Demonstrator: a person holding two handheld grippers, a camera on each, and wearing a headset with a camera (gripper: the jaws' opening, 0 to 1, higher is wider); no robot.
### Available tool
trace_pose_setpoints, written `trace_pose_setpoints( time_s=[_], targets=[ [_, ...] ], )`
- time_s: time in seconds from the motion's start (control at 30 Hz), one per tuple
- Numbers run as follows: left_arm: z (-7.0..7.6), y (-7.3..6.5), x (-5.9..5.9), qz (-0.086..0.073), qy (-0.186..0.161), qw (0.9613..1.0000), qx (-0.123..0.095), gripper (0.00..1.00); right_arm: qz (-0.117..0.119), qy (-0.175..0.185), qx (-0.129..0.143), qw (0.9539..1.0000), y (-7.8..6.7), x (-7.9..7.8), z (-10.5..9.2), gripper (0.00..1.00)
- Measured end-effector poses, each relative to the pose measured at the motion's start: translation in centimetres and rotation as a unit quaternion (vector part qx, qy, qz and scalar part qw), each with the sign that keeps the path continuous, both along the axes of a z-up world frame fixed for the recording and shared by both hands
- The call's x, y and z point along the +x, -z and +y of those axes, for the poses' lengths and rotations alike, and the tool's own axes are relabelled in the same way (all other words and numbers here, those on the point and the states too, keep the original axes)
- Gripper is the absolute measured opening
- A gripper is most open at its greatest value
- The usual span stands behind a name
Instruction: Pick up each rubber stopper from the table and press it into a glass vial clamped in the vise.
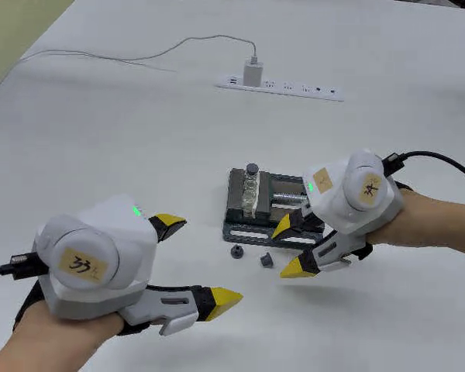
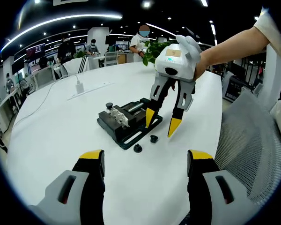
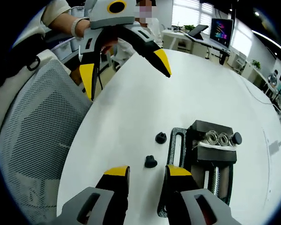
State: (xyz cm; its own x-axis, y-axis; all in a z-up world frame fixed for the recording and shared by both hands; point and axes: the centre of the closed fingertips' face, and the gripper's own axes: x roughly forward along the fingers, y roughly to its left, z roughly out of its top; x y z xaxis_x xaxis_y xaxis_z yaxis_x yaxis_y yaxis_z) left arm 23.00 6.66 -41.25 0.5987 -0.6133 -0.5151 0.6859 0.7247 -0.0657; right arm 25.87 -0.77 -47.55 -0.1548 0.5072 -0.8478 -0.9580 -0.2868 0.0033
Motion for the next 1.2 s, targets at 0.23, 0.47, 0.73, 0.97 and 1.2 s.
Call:
trace_pose_setpoints(
  time_s=[0.23, 0.47, 0.73, 0.97, 1.2],
  targets=[
    [0.2, 0.2, -0.3, 0.005, -0.007, 1.0000, -0.002, 0.70, -0.009, -0.022, -0.005, 0.9997, 0.3, 0.2, 0.2, 0.21],
    [0.4, 0.3, -0.3, 0.007, -0.012, 0.9999, -0.003, 0.70, -0.016, -0.041, -0.010, 0.9990, 0.7, 0.3, 0.6, 0.15],
    [0.7, 0.3, -0.3, 0.009, -0.017, 0.9998, -0.003, 0.69, -0.015, -0.054, -0.017, 0.9983, 1.0, 0.1, 0.8, 0.12],
    [0.8, 0.3, -0.3, 0.010, -0.019, 0.9998, -0.003, 0.69, -0.014, -0.048, -0.020, 0.9986, 1.1, 0.3, 0.6, 0.09],
    [0.6, 0.3, -0.3, 0.012, -0.015, 0.9998, -0.004, 0.68, -0.008, -0.035, -0.015, 0.9992, 1.1, 0.4, 0.7, 0.07]
  ],
)
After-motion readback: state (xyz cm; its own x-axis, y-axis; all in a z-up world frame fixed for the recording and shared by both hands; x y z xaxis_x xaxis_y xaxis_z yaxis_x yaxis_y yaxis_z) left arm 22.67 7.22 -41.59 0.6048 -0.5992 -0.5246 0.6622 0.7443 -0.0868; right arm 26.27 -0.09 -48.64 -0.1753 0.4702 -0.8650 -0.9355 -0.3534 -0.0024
